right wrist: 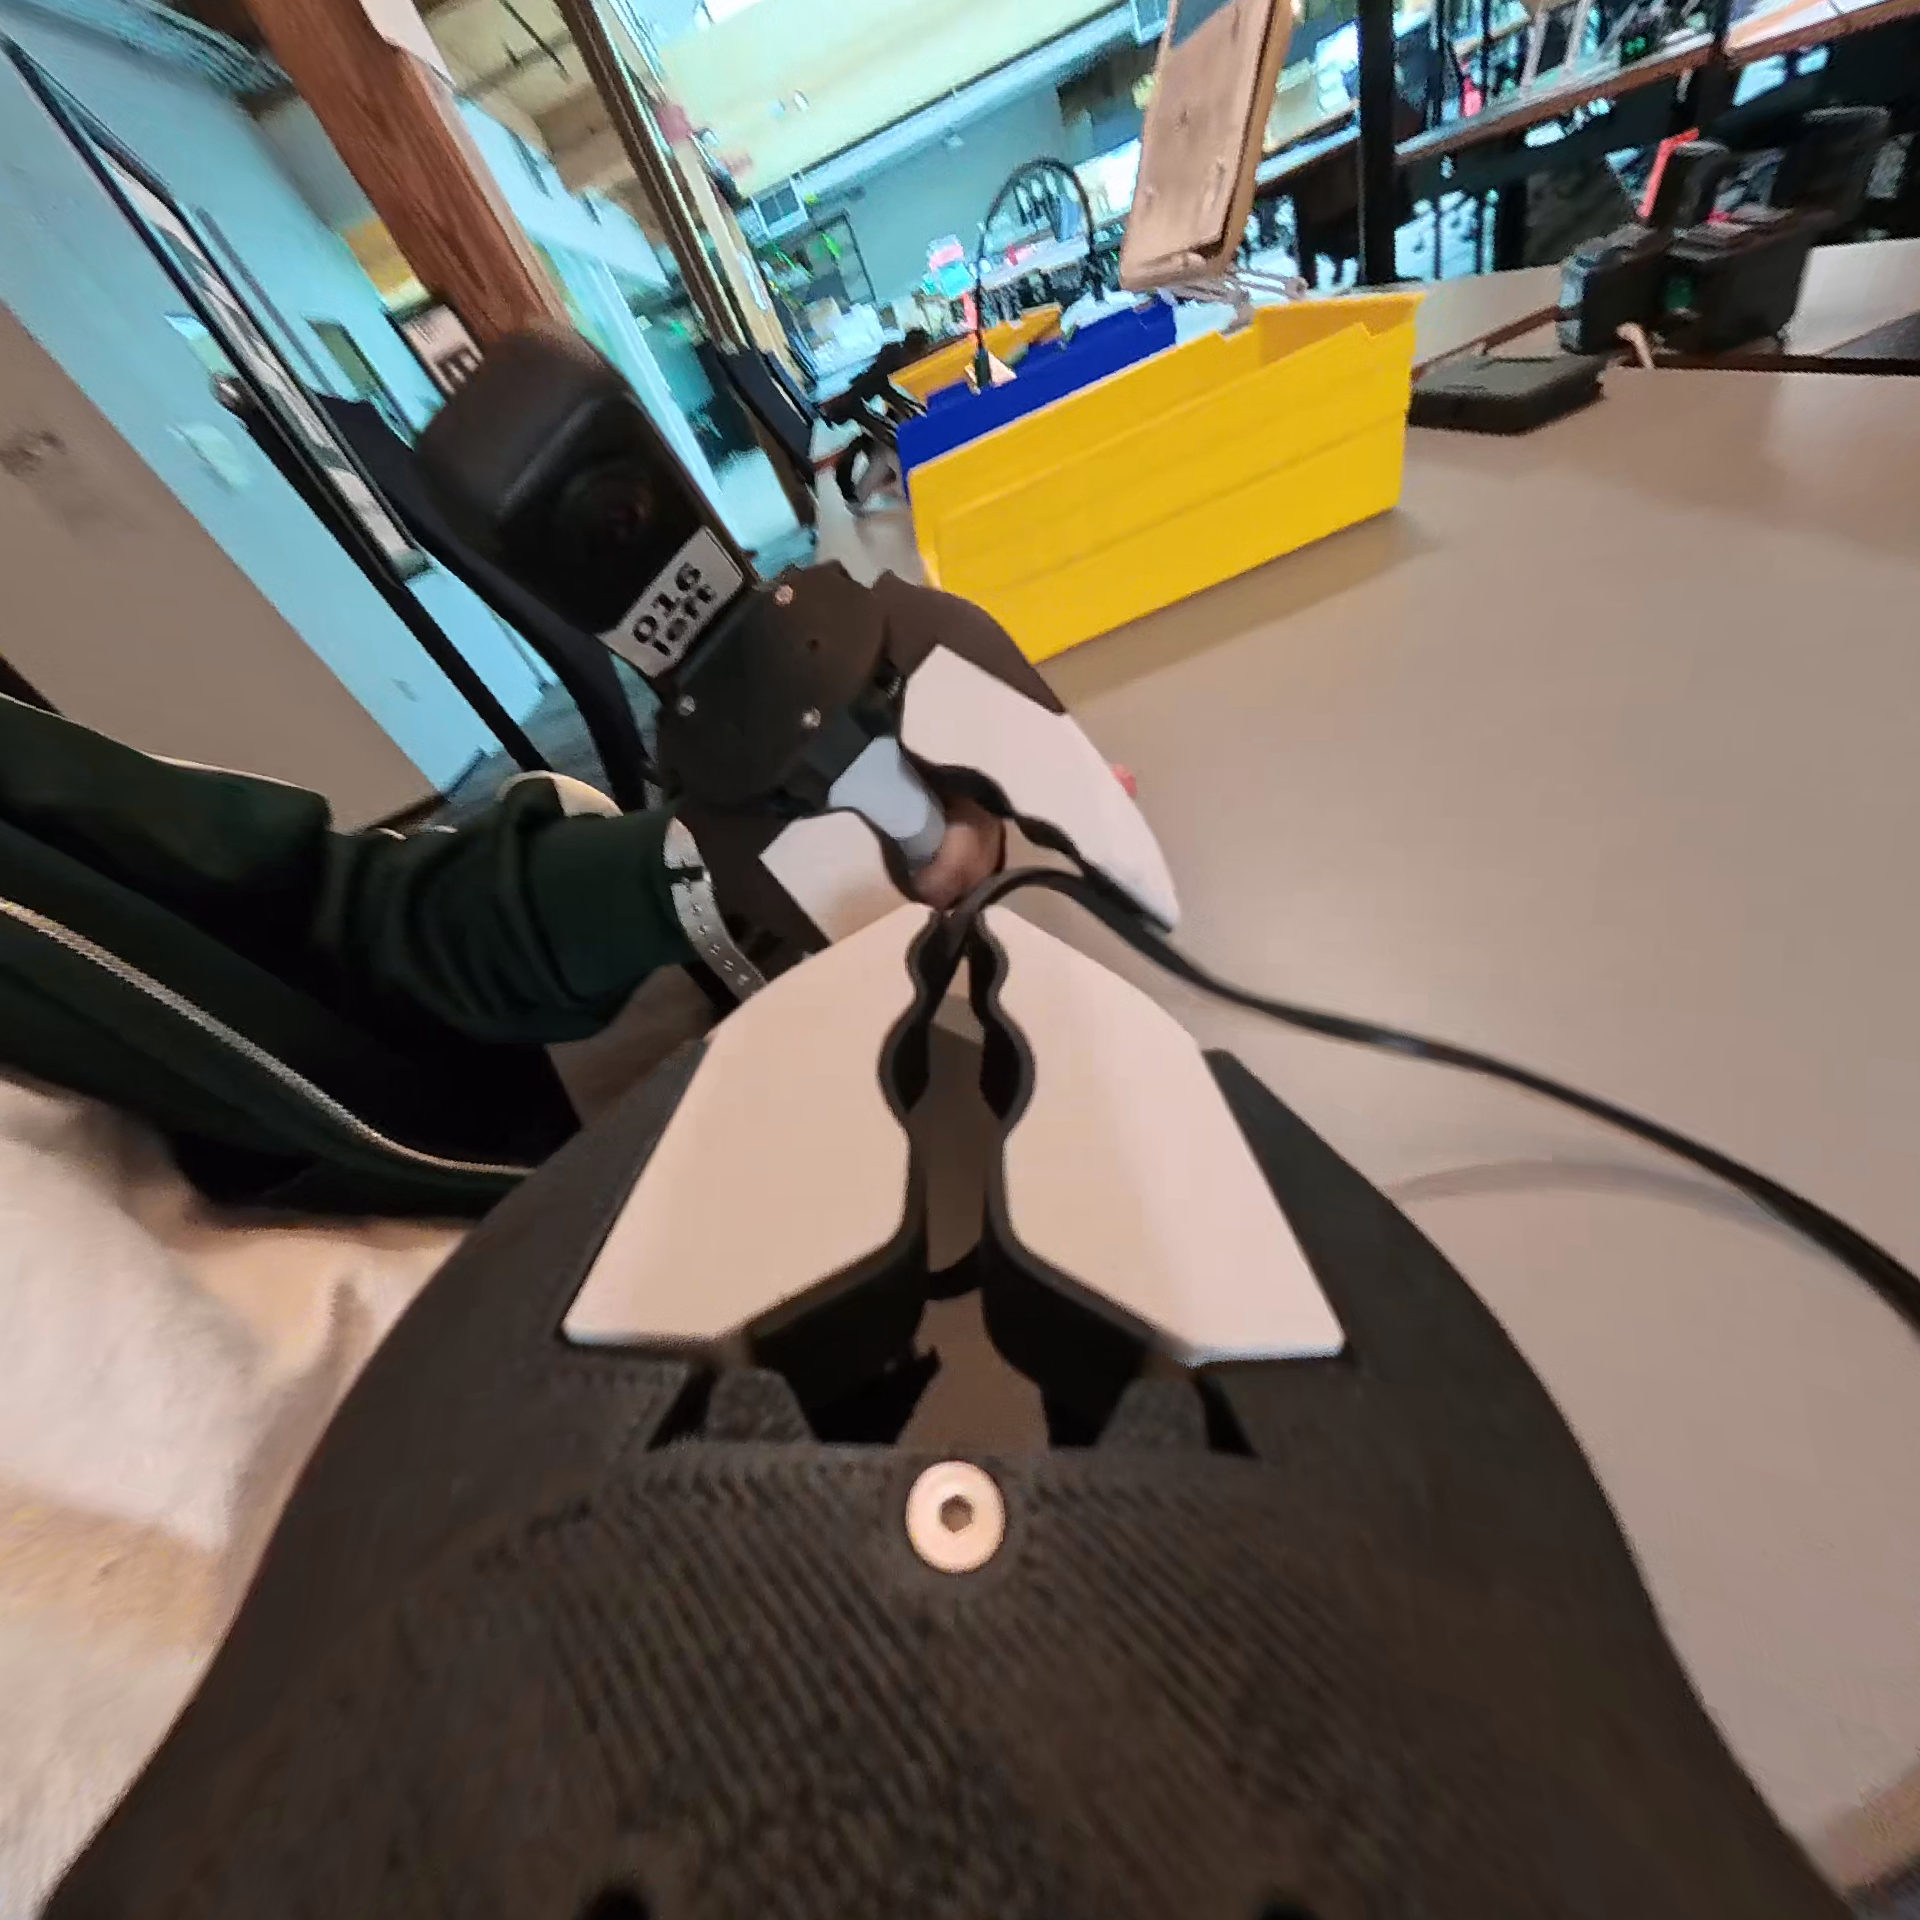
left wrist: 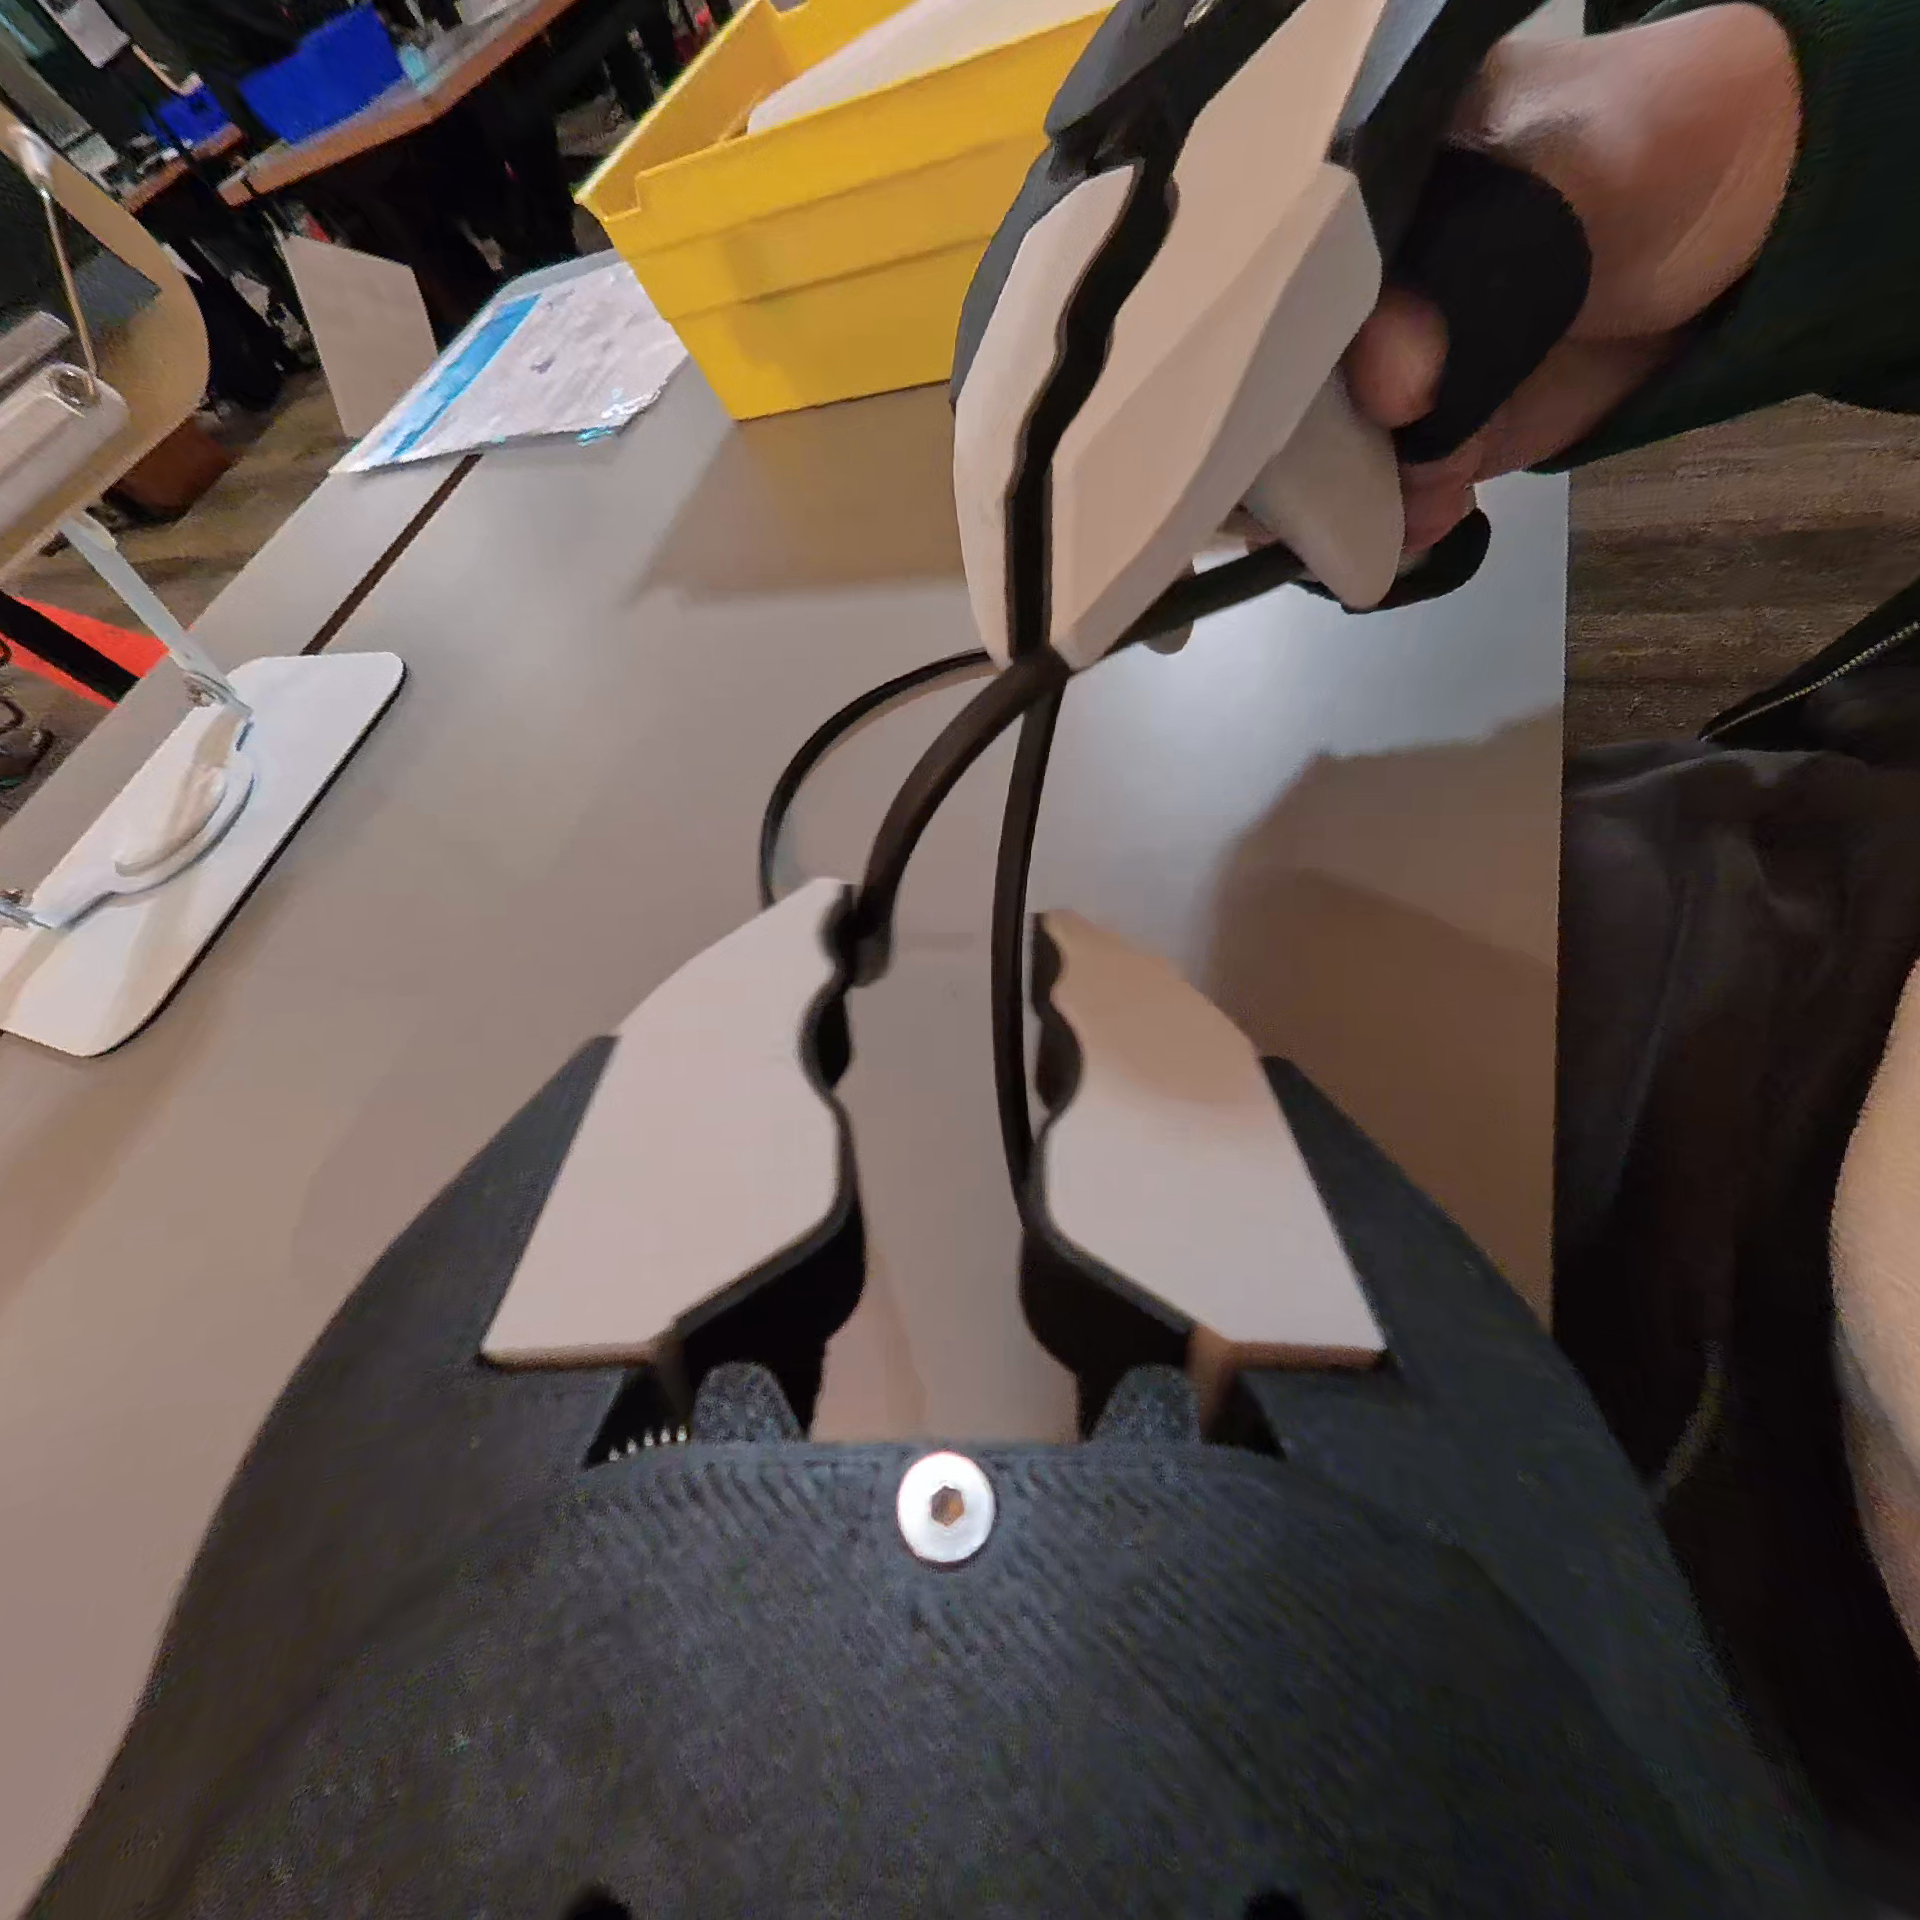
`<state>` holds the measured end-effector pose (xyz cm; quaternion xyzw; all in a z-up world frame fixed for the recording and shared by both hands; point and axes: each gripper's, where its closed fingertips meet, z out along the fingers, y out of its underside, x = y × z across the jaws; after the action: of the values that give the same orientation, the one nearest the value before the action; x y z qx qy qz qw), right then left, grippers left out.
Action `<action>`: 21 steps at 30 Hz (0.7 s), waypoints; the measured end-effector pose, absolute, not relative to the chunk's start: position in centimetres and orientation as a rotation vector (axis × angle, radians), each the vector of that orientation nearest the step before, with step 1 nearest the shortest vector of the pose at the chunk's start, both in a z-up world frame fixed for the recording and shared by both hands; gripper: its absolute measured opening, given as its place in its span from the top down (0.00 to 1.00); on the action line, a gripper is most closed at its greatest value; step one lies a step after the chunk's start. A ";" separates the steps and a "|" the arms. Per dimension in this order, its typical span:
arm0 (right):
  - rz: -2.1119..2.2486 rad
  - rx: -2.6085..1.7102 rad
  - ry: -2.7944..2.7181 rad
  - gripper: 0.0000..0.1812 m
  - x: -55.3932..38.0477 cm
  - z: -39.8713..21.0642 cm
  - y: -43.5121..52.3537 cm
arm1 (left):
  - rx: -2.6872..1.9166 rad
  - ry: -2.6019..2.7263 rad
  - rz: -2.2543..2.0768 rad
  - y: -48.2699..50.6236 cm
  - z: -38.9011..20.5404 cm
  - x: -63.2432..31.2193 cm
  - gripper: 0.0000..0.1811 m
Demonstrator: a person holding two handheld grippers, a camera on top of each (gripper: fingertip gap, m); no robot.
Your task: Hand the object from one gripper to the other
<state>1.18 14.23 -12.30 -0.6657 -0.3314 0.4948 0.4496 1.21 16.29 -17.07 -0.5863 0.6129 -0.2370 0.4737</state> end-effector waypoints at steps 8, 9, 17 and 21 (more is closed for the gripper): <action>1.267 -1.486 -0.680 0.76 2.0 -10.0 15.0 | -1.480 1.414 -0.732 16.3 -15.5 0.9 0.95; 1.246 -1.455 -0.622 0.66 2.6 -9.4 15.6 | -1.480 1.372 -0.783 16.3 -14.8 0.8 0.95; 0.918 -1.459 -0.608 0.55 4.3 -10.2 17.5 | -1.421 0.887 -1.284 17.9 -6.8 -2.4 0.95; 0.897 -1.502 -0.736 0.55 0.3 -11.3 15.6 | -1.382 0.818 -1.357 17.7 -4.9 -2.9 0.96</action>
<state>0.32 15.64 -11.28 -0.6434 -0.3152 0.3842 0.5823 -2.93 17.65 -4.92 -0.5707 0.3376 -0.5604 0.4963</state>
